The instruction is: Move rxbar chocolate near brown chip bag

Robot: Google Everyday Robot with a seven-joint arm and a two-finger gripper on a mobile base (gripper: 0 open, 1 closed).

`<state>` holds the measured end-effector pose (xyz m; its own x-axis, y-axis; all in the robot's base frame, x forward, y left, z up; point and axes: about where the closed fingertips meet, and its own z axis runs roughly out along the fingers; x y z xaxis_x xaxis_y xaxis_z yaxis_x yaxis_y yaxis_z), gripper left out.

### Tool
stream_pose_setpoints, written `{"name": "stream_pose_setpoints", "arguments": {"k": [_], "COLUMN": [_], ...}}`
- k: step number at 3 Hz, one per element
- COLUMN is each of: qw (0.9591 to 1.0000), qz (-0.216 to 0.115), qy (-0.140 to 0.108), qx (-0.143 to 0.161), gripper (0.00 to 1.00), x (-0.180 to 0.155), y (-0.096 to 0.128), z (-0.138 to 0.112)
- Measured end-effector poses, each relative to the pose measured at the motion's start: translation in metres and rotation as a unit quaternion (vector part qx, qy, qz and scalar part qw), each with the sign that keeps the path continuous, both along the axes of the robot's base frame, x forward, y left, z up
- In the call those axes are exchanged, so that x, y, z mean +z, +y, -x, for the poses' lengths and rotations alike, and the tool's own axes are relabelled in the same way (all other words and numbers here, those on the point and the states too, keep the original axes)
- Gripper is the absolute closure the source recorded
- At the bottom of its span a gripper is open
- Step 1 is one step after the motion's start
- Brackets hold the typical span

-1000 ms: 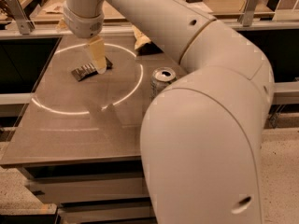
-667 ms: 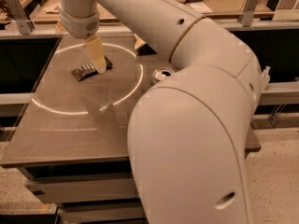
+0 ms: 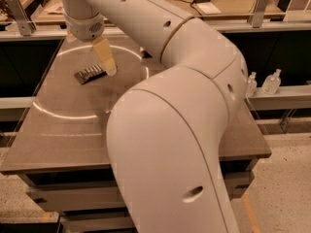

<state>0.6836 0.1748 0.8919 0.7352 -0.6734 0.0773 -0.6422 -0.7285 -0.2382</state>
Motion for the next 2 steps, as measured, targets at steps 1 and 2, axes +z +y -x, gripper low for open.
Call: {"name": "stream_pose_setpoints", "arguments": {"k": [1,2], "qw": [0.9994,0.9991], "qz": [0.012,0.011], "qy": [0.007,0.010], "qx": [-0.031,-0.040], "gripper": [0.00,0.00], "x": [-0.0032,-0.0081], "y": [-0.0063,-0.0110], "z": [-0.0108,-0.0193]}}
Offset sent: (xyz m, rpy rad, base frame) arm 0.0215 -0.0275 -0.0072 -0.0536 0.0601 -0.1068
